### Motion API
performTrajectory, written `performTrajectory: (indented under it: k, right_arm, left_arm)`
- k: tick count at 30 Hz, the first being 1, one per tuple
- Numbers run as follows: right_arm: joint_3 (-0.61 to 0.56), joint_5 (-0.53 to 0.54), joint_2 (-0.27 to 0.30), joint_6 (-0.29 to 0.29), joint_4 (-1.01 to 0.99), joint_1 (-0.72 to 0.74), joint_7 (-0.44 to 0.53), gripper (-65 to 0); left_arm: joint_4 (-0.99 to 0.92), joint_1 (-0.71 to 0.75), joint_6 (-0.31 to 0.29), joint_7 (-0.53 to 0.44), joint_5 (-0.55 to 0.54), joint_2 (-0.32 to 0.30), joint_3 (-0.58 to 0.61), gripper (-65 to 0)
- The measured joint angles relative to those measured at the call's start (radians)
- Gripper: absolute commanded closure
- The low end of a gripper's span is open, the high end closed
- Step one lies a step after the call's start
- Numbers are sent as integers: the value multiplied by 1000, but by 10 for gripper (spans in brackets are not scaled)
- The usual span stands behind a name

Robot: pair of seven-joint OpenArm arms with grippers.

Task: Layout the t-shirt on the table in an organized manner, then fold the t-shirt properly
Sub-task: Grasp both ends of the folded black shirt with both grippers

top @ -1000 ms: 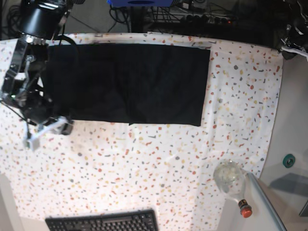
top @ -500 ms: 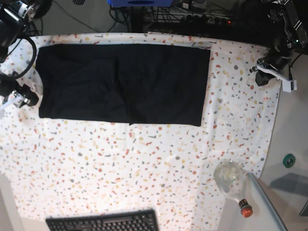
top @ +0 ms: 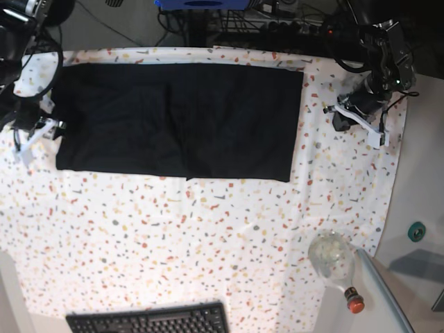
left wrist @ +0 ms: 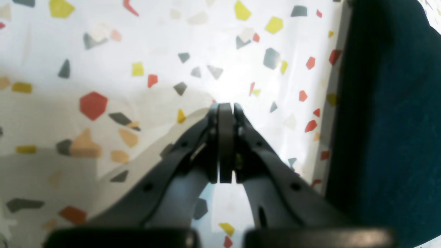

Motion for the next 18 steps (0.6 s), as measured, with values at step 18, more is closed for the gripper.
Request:
performTrajectory:
  k: [18]
  right_arm:
    - [-86, 24, -34, 11, 6, 6, -7, -287]
  left_arm:
    - [-56, -10, 0, -137, -18, 13, 166, 0]
